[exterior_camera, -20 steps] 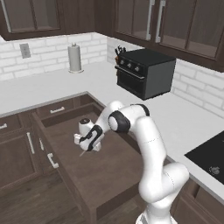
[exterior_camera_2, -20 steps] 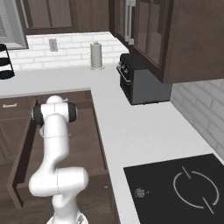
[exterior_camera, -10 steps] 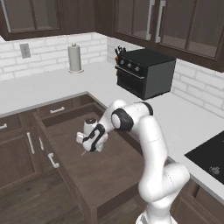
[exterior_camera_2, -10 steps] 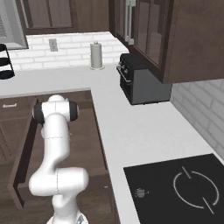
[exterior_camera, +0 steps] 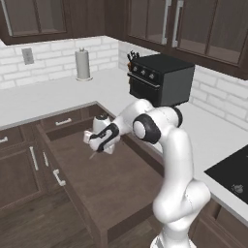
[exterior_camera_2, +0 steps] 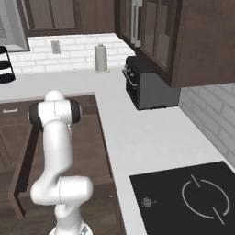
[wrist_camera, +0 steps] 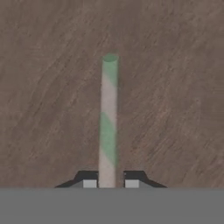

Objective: Take a straw from the drawer in front and place it inside the glass cup on the dining counter.

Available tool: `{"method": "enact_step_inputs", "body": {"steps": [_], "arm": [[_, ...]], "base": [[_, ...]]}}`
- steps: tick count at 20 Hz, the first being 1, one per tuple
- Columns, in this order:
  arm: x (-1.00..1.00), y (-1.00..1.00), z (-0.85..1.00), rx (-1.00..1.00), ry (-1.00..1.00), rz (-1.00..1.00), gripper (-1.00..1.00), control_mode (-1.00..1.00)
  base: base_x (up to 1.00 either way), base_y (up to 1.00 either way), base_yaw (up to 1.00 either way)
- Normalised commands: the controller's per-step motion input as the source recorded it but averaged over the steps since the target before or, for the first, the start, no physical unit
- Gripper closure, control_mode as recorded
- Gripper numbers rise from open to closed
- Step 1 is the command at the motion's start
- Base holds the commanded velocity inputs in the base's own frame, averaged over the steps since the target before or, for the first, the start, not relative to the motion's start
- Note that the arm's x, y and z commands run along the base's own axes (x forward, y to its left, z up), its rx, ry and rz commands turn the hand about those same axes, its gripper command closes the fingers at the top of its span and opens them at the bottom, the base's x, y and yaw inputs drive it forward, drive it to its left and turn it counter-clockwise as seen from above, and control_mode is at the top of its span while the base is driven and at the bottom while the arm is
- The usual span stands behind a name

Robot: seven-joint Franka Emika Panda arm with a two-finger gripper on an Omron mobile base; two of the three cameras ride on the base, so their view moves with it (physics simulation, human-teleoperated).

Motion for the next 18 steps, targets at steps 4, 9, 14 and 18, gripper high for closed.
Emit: {"method": "enact_step_inputs", "body": {"steps": [4, 9, 14, 18], "arm": [[-0.03, 0.0, 1.0, 0.02, 0.07, 0.02, 1.0, -1.0], [-0.39, -0.01, 1.0, -0.01, 0.02, 0.08, 1.0, -1.0], [-0.87, -0.12, 1.0, -0.09, -0.04, 0.18, 1.0, -1.0], [-1.0, -0.33, 0.95, -0.09, -0.2, 0.27, 1.0, -1.0]], "base": [[0.0, 0.0, 0.0], [0.0, 0.0, 0.0], [0.0, 0.0, 0.0], [0.0, 0.0, 0.0]]}}
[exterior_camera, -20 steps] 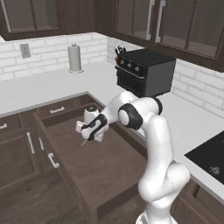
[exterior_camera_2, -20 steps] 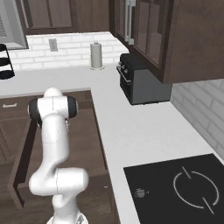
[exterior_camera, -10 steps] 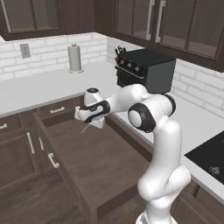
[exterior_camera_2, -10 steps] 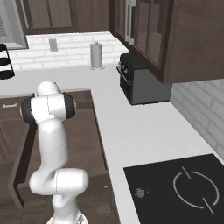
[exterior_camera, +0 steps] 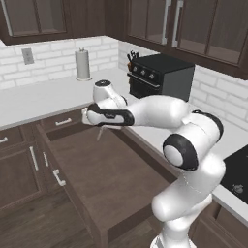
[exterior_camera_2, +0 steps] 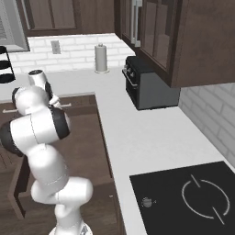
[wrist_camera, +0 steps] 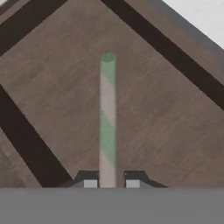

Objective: Take a straw from the drawer in front and place it inside the glass cup on the dining counter.

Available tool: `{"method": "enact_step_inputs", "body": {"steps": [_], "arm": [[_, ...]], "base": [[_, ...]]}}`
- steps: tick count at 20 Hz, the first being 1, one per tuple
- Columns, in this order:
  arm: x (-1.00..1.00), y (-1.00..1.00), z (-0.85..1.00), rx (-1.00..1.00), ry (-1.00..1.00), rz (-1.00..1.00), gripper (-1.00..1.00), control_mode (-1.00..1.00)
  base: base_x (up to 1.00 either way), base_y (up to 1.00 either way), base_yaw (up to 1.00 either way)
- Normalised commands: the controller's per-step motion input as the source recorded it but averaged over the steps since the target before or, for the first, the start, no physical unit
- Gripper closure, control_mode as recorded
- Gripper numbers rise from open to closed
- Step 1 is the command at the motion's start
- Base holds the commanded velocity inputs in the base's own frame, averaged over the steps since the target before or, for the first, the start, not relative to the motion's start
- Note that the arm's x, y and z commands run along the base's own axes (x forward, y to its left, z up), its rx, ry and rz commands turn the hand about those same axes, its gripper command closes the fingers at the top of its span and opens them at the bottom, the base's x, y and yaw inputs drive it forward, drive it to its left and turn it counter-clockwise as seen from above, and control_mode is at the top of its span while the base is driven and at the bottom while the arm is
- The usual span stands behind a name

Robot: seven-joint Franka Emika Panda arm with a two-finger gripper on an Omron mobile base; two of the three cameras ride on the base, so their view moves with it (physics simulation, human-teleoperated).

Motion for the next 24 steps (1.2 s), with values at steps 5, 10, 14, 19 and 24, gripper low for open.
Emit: {"method": "enact_step_inputs", "body": {"steps": [5, 10, 14, 19, 24], "arm": [[-1.0, -0.56, 0.68, -0.01, -0.18, 0.26, 1.0, -1.0], [-0.99, -0.62, 0.51, 0.0, -0.16, 0.23, 1.0, -1.0], [-0.71, -0.56, 0.36, 0.0, -0.09, 0.21, 1.0, -1.0], [-0.67, -0.53, 0.19, 0.0, -0.11, 0.17, 1.0, -1.0], [-0.66, -0.19, 0.21, 0.0, -0.21, 0.02, 1.0, -1.0]], "base": [[0.0, 0.0, 0.0], [0.0, 0.0, 0.0], [0.0, 0.0, 0.0], [0.0, 0.0, 0.0], [0.0, 0.0, 0.0]]}}
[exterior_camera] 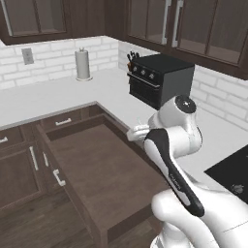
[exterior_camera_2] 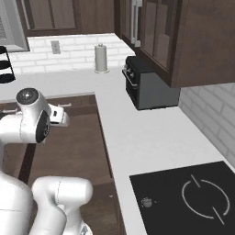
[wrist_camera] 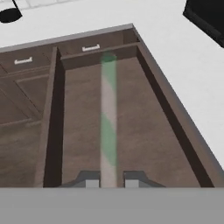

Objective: Take a straw from the drawer in front and place it inside the glass cup on the dining counter.

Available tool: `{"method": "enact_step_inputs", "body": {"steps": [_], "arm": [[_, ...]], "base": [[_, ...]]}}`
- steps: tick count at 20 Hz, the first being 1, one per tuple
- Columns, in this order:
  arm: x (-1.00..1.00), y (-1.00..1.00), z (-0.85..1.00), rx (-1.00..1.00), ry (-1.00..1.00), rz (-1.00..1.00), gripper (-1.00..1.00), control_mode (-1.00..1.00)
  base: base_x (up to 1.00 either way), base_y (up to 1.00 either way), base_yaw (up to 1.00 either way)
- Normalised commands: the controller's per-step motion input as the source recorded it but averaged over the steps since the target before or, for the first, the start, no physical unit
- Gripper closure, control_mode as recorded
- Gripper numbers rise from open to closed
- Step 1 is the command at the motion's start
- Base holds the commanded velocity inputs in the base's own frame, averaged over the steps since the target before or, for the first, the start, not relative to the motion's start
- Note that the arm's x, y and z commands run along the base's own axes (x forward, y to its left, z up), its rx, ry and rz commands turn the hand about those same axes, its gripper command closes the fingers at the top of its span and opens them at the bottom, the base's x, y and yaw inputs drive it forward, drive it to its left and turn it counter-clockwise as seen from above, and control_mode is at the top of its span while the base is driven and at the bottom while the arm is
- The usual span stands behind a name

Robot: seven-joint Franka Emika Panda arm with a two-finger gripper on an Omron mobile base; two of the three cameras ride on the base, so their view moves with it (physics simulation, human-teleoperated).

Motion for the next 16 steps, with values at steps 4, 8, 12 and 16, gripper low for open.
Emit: {"method": "enact_step_inputs", "body": {"steps": [4, 8, 12, 16], "arm": [[-0.46, -0.01, 0.22, 0.0, -0.11, 0.0, 1.0, -1.0], [-0.22, 0.0, 0.02, 0.0, -0.02, 0.0, 1.0, -1.0], [0.0, 0.0, 0.0, 0.0, 0.0, 0.0, 1.0, 1.0], [0.0, 0.0, 0.0, 0.0, 0.0, 0.0, 1.0, 1.0]], "base": [[0.0, 0.0, 0.0], [0.0, 0.0, 0.0], [-0.91, 0.09, 0.01], [-1.0, 0.72, 0.2]]}}
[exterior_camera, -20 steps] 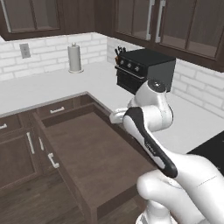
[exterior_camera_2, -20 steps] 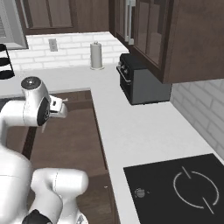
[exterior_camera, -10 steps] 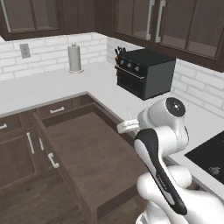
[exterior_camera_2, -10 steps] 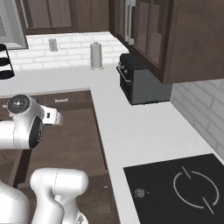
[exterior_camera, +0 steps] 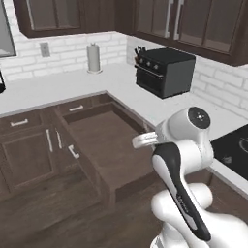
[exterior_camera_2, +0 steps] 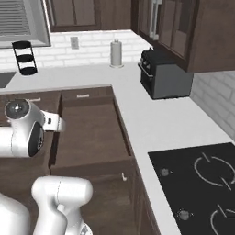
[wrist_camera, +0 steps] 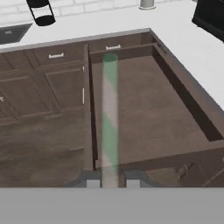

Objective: Take a straw from the drawer in front and place it inside the glass cup on the dining counter.

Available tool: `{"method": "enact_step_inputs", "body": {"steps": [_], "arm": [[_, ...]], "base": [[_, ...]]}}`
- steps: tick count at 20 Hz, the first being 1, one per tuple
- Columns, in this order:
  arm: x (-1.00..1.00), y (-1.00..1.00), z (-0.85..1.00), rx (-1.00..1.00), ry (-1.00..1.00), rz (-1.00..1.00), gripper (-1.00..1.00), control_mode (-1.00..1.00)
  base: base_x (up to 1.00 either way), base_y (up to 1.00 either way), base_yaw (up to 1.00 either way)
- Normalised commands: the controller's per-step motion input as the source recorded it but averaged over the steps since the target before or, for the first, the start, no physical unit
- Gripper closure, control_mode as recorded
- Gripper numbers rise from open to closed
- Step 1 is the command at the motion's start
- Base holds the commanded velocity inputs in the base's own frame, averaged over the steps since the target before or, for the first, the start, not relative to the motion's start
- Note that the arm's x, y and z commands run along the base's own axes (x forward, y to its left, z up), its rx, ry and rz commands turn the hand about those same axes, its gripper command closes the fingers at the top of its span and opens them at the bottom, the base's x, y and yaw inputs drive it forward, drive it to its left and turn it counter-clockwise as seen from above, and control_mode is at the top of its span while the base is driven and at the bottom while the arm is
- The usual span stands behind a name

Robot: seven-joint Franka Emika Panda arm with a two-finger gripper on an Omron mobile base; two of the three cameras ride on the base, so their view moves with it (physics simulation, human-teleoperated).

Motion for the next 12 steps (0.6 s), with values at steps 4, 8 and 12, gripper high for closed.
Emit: {"method": "enact_step_inputs", "body": {"steps": [4, 8, 12], "arm": [[0.0, 0.0, 0.0, 0.0, 0.0, 0.0, 1.0, 1.0], [0.0, 0.0, 0.0, 0.0, 0.0, 0.0, 1.0, 1.0], [0.0, 0.0, 0.0, 0.0, 0.0, 0.0, 1.0, 1.0]], "base": [[-0.82, 0.99, 0.57], [-0.31, 1.0, 0.66], [-0.02, 0.94, 0.61]]}}
